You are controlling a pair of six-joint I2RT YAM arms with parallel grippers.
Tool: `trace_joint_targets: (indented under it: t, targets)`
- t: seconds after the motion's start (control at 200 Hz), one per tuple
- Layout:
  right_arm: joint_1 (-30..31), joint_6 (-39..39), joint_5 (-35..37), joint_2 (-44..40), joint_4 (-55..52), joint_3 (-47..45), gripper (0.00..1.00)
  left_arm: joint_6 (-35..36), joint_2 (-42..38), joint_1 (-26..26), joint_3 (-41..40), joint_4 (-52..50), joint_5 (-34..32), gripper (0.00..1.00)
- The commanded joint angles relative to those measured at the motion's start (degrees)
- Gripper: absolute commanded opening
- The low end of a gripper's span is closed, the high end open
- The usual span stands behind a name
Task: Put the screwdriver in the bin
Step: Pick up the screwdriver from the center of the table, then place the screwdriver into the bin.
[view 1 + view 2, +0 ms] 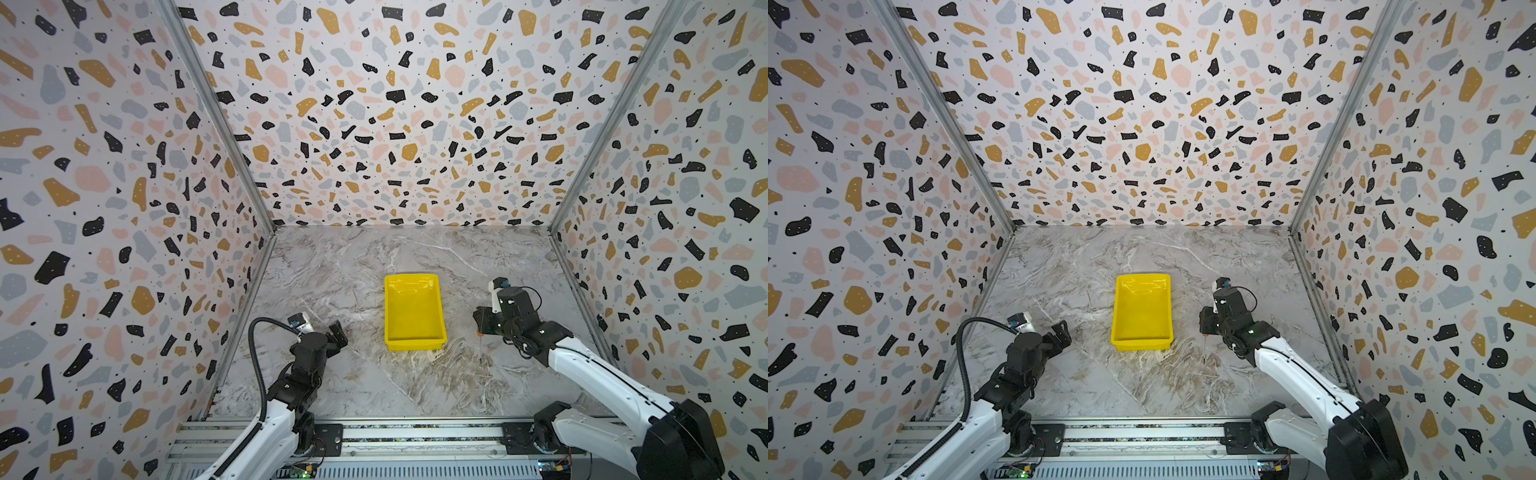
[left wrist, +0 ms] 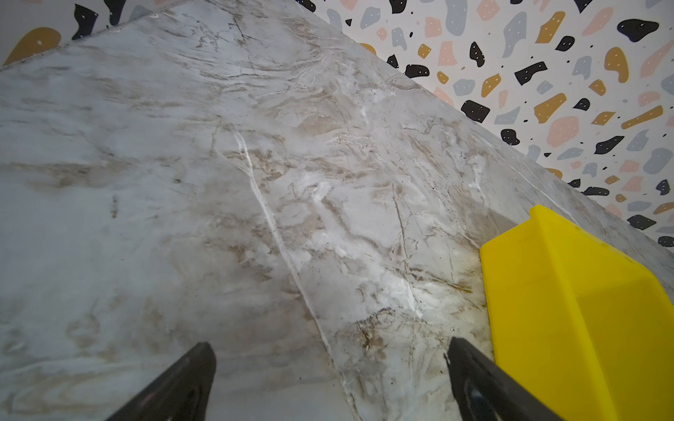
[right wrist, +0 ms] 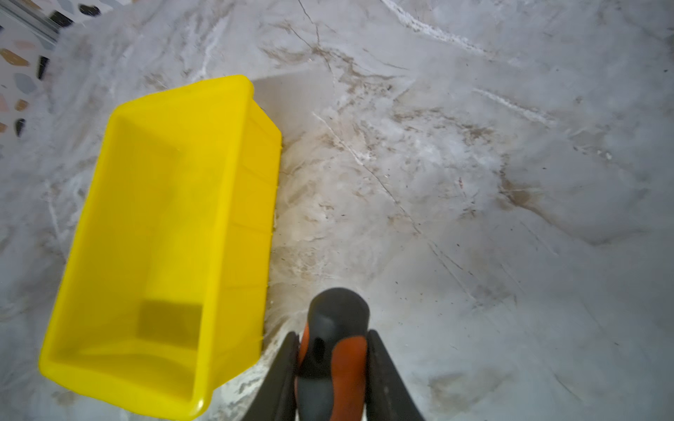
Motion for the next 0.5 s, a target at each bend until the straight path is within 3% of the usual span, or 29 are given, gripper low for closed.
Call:
trace_joint_targets:
  t: [0.0, 0.155, 0.491]
  targets:
    - [6.86, 5.89, 3.87, -1.01, 2.89, 0.73, 0.18, -0.41, -0.53, -0.10, -0.19, 1.98, 0.23, 1.00]
    - [16.04, 9.50, 11.87, 4.81, 6.13, 5.27, 0.19, -0.66, -1.30, -0.12, -0.49, 1.88, -0.09, 1.00]
    - [18.18, 11.83, 6.78, 22.67, 15.55, 19.29, 0.20, -0.87, -1.47, -0.14, -0.63, 2.15, -0.79, 1.00]
